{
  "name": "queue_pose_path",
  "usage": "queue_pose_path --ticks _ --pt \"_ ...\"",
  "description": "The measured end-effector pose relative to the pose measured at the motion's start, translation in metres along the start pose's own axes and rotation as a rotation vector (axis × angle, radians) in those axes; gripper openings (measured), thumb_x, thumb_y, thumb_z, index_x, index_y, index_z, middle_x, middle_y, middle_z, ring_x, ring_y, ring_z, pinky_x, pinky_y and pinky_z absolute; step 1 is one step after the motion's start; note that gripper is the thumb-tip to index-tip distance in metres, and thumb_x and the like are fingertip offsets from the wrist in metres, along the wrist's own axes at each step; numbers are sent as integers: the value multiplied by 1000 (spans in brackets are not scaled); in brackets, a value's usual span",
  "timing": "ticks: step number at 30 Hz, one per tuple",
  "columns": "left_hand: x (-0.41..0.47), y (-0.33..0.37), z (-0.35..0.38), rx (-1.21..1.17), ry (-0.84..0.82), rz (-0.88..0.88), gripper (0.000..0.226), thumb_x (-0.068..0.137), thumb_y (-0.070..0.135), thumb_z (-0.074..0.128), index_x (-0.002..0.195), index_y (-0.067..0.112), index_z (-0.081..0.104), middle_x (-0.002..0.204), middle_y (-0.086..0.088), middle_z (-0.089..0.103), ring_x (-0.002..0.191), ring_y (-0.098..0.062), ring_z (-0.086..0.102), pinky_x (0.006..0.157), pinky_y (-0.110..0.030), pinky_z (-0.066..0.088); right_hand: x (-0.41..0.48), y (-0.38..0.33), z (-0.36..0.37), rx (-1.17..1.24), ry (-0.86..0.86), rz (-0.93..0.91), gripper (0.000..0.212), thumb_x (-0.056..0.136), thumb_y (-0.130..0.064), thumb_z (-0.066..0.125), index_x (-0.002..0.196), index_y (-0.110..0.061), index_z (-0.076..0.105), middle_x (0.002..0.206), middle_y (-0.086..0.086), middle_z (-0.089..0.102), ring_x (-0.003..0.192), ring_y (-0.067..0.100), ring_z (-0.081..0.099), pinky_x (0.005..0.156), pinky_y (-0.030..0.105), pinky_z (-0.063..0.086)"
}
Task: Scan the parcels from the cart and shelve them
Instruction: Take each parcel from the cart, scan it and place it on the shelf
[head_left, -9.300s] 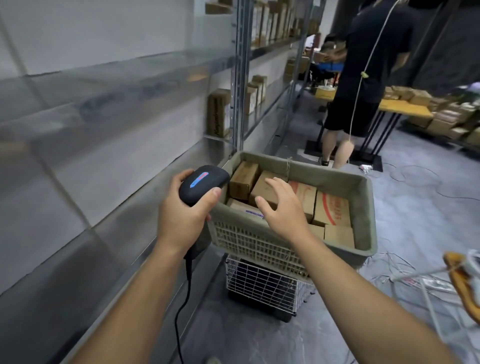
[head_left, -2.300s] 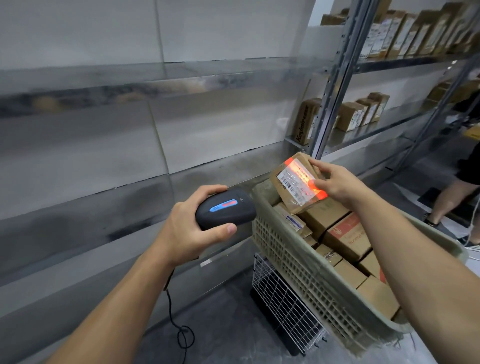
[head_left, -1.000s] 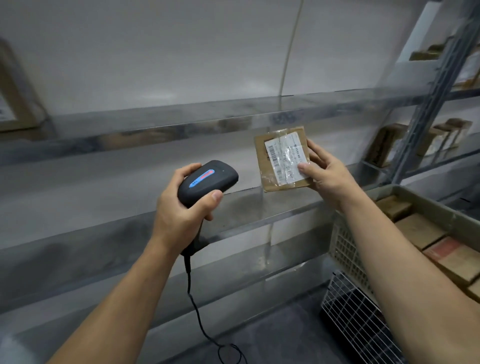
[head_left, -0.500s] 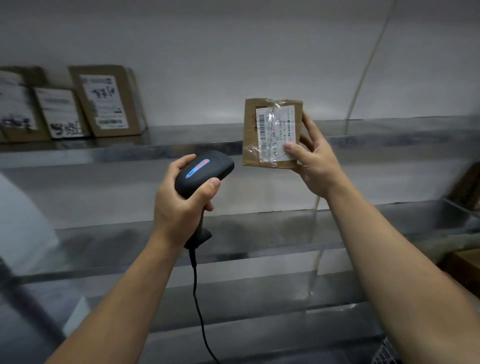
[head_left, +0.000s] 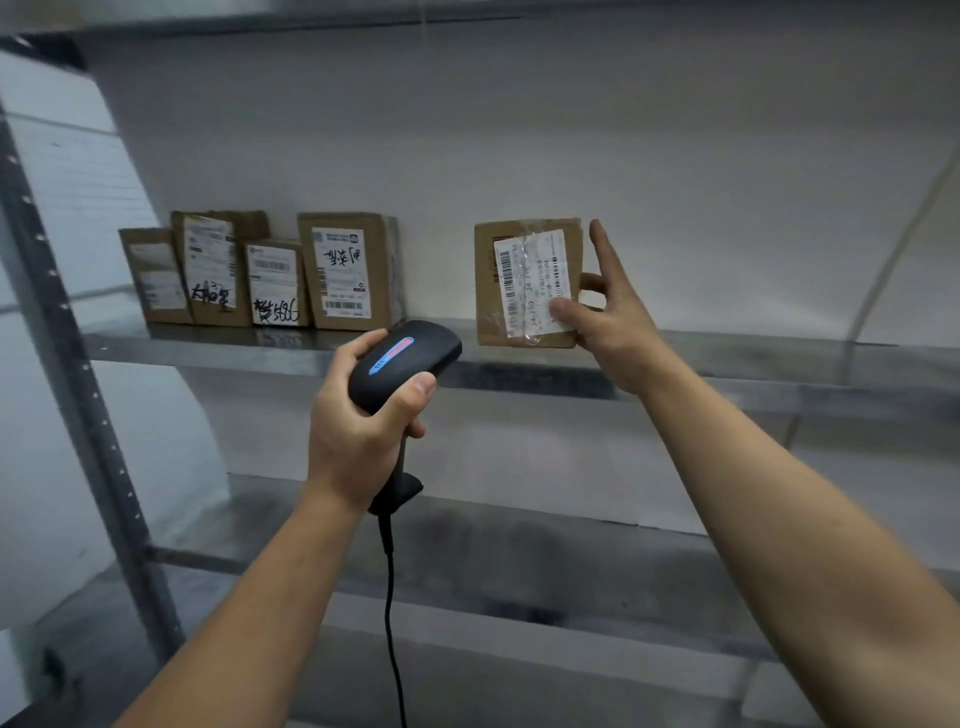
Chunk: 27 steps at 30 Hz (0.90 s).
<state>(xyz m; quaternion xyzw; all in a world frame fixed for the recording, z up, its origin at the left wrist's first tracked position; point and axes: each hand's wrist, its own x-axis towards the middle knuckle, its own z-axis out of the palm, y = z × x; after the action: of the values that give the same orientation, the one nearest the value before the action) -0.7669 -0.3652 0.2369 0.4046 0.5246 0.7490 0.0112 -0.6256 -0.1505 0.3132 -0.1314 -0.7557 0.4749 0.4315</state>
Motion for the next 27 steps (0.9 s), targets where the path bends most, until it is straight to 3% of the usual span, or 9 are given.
queue_pose_path --ticks 5,9,11,13,16,21,27 --pt "10 -12 -4 9 68 6 55 69 47 76 119 34 59 90 -12 71 56 -28 63 64 -39 53 29 15 18 -129 -89 1 92 97 -10 65 157 -49 8 139 5 51 108 18 66 89 41 60" --pt "25 -21 -12 26 93 7 55 69 47 76 120 34 60 90 -9 72 59 -28 65 66 -42 55 45 29 33 -190 -129 -3 92 98 -8 62 159 -44 3 143 5 50 101 5 62 80 18 56" --pt "34 -24 -17 25 106 14 54 69 47 77 119 34 60 93 -8 72 62 -27 66 67 -44 57 53 33 42 -215 -141 -5 92 98 -6 61 160 -41 3 147 6 49 99 2 60 80 13 53" --pt "45 -28 -23 23 104 18 53 69 47 77 118 37 60 98 -7 71 65 -25 67 67 -44 57 61 35 51 -232 -140 4 92 97 -5 62 159 -41 4 150 4 47 98 2 58 84 16 51" --pt "62 -36 -34 16 98 16 55 68 47 77 119 38 59 103 -5 70 69 -22 68 68 -45 59 78 39 65 -241 -117 23 94 94 0 65 158 -44 12 147 4 48 98 8 62 76 25 59" --pt "86 -53 -53 6 88 13 57 67 47 76 119 37 57 93 11 73 67 -20 68 67 -45 59 103 46 88 -241 -64 52 89 89 1 70 151 -40 22 130 1 50 113 20 61 91 46 59" --pt "115 -70 -73 -1 62 22 60 68 48 77 123 35 57 102 3 70 71 -20 70 64 -39 60 128 52 115 -301 -11 63 81 88 -5 74 146 -34 25 122 -1 50 106 19 59 89 44 60"
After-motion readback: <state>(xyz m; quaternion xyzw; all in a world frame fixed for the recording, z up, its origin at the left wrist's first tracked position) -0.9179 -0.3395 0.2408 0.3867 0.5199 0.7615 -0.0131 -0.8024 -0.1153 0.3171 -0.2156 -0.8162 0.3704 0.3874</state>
